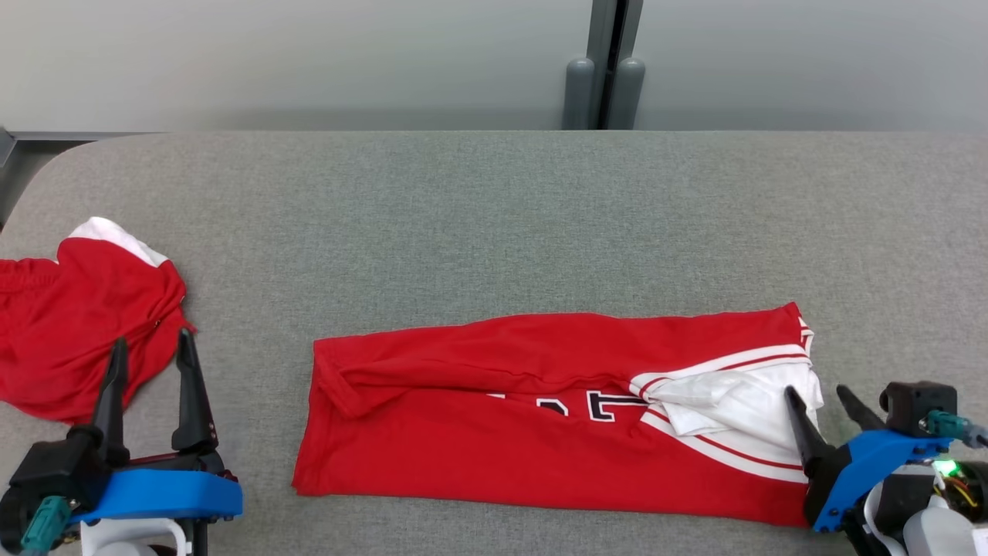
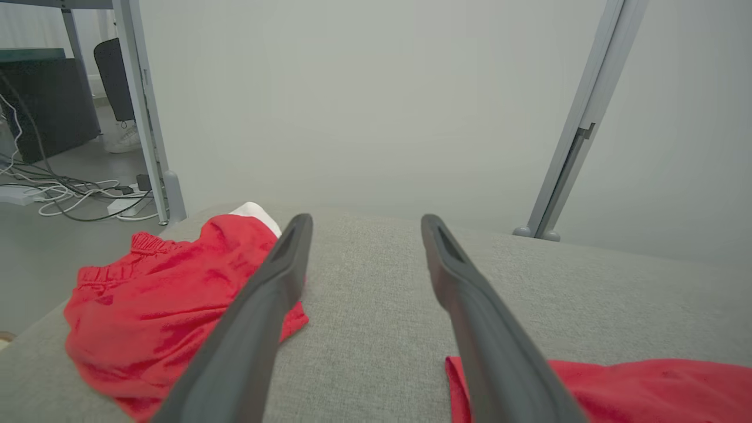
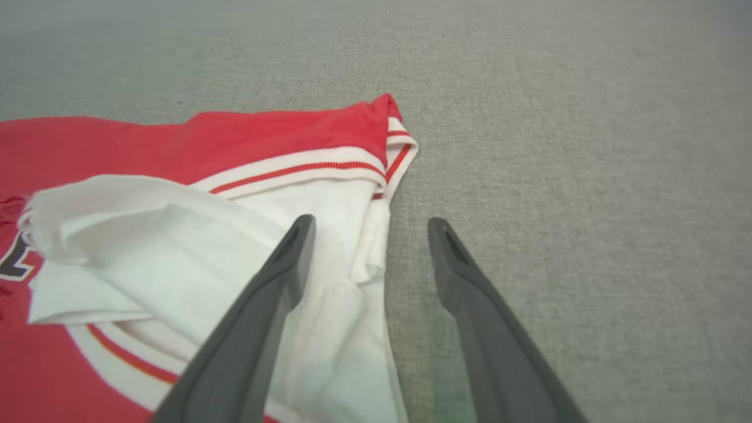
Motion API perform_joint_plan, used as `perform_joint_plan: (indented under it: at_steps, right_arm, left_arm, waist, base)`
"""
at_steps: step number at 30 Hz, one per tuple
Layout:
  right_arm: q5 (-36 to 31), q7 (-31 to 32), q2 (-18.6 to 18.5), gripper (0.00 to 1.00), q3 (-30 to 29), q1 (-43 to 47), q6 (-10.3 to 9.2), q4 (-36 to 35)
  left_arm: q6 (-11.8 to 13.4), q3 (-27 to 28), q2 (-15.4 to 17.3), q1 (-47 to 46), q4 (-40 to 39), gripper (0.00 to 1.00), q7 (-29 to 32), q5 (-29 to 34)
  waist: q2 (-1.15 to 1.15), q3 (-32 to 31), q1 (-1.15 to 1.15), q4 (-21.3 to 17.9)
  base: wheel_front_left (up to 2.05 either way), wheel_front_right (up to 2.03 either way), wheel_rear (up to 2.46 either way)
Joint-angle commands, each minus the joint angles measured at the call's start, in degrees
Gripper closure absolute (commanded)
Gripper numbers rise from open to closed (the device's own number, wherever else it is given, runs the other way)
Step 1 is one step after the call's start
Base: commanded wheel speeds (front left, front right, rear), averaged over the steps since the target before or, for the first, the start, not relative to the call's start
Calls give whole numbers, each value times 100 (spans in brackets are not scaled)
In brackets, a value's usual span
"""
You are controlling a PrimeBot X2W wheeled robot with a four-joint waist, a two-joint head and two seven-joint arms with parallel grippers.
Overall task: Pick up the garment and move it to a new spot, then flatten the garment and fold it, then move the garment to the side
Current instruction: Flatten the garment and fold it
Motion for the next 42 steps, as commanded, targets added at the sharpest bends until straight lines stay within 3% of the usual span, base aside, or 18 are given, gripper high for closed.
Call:
perform_joint_plan:
  at_steps: [1,9,10,12,18,27,32,42]
  right_arm:
    - [14,33,8,0,-5,-32,1,125]
    - [210,183,124,0,210,38,1,653]
    - [254,206,144,13,272,47,2,683]
    - [368,245,159,100,391,48,8,719]
    - [566,94,-112,100,309,-56,-6,689]
    - [588,-19,-671,100,-470,78,-2,590]
    - [537,80,-705,100,-575,131,-2,414]
    - [710,473,-355,100,-291,456,1,-599]
  left_arm:
    - [-48,95,-54,67,-34,0,-13,116]
    - [-255,468,-342,140,-34,0,-13,570]
    - [-281,509,-375,149,-32,0,-13,606]
    - [-313,579,-427,157,-17,0,-13,680]
    - [-396,732,-539,192,-20,0,-13,860]
    - [-449,798,-657,317,-52,0,-13,1030]
    - [-457,847,-699,381,-15,0,-13,1059]
    - [-495,865,-742,419,75,0,-13,1113]
  waist:
    - [0,9,0,22]
    - [0,-9,0,62]
    - [0,-16,0,55]
    - [0,-31,0,46]
    - [0,-107,0,-7]
    - [0,-251,0,-76]
    - [0,-322,0,-127]
    - [0,-476,0,-196]
  base:
    - [0,0,0]
    - [0,0,0]
    - [0,0,0]
    - [0,0,0]
    - [0,0,0]
    - [0,0,0]
    - [0,0,0]
    - [0,0,0]
